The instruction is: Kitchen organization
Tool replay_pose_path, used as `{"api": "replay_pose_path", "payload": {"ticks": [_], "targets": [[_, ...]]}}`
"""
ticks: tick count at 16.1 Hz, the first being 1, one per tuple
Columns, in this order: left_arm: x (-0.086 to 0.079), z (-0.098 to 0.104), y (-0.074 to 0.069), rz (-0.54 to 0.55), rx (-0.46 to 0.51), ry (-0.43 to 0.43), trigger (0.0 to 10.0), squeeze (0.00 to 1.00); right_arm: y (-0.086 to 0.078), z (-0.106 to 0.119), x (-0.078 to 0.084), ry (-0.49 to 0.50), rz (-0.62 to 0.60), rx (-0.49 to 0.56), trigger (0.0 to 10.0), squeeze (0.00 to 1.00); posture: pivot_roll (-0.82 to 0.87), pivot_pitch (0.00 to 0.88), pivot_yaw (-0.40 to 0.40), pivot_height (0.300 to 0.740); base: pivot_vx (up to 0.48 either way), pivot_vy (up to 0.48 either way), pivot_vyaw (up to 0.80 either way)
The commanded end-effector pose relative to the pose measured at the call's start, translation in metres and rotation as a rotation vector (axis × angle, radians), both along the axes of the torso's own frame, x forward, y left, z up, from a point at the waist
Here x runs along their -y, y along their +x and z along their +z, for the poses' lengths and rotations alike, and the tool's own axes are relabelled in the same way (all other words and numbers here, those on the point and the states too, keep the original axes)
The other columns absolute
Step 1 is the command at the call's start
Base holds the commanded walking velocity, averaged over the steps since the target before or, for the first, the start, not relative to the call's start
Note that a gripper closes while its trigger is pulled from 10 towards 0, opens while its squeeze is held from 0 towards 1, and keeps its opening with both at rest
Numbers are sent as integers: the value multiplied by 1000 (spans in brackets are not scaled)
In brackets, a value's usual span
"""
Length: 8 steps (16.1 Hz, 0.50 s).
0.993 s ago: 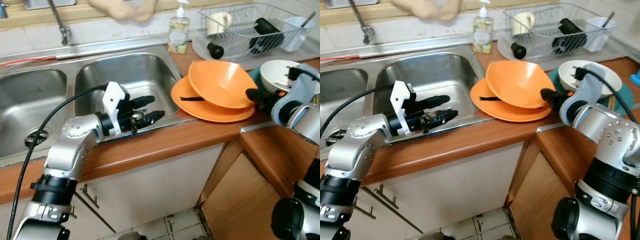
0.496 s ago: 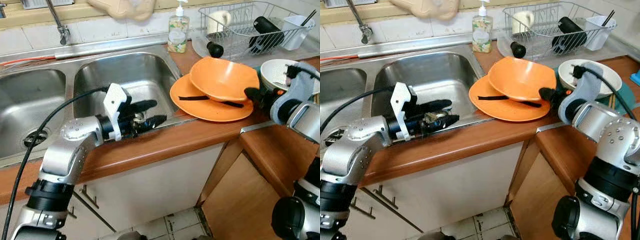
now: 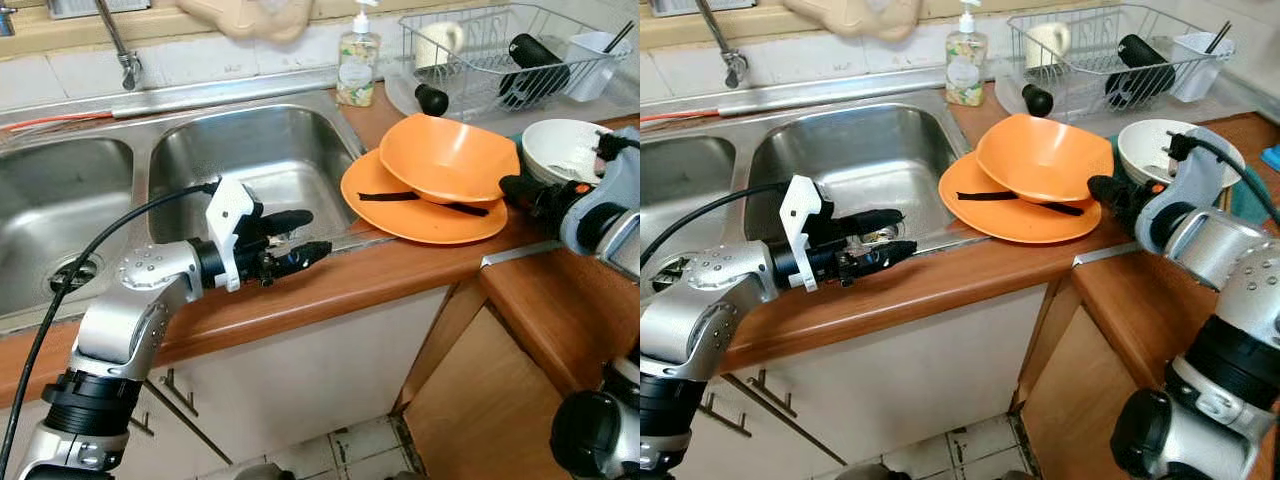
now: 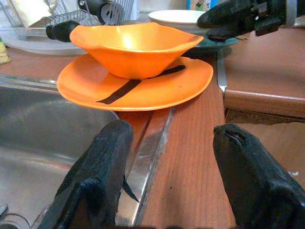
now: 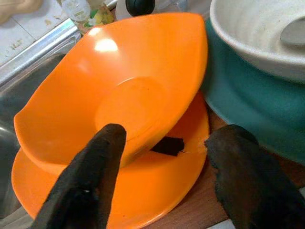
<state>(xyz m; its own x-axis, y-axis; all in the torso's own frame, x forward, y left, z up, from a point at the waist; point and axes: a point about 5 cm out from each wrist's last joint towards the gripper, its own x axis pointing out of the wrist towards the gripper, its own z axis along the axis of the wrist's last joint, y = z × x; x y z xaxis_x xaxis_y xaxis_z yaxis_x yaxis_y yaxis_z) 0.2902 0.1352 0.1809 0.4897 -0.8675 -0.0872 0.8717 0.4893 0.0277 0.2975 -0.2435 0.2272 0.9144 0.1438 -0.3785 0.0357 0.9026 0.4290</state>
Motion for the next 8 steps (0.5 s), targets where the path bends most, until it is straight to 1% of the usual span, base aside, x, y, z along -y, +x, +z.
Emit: {"api": "replay_pose_path", "payload": {"ticks": [1, 3, 5, 6, 7, 8], "targets": [[2, 4, -2, -6, 9, 3, 10000, 0, 4, 3, -5, 41, 20, 10, 10000, 0, -53, 0, 48, 740, 0, 0, 0], [3, 4, -2, -8, 8, 3, 10000, 0, 9, 0, -13, 100, 55, 4, 10000, 0, -52, 0, 48, 740, 0, 0, 0], [4, 4, -1, -8, 8, 7, 10000, 0, 17, -6, -20, 172, 61, -14, 10000, 0, -51, 0, 46, 740, 0, 0, 0], [4, 4, -1, -7, 9, 8, 10000, 0, 18, -7, -20, 180, 61, -17, 10000, 0, -51, 0, 46, 740, 0, 0, 0], [4, 4, -1, -3, 9, 7, 10000, 0, 21, -11, -22, 220, 56, -25, 7490, 0, -48, 0, 43, 740, 0, 0, 0], [4, 4, -1, 0, 9, 6, 10000, 0, 23, -13, -24, 240, 50, -30, 4627, 0, -47, 0, 40, 740, 0, 0, 0]]}}
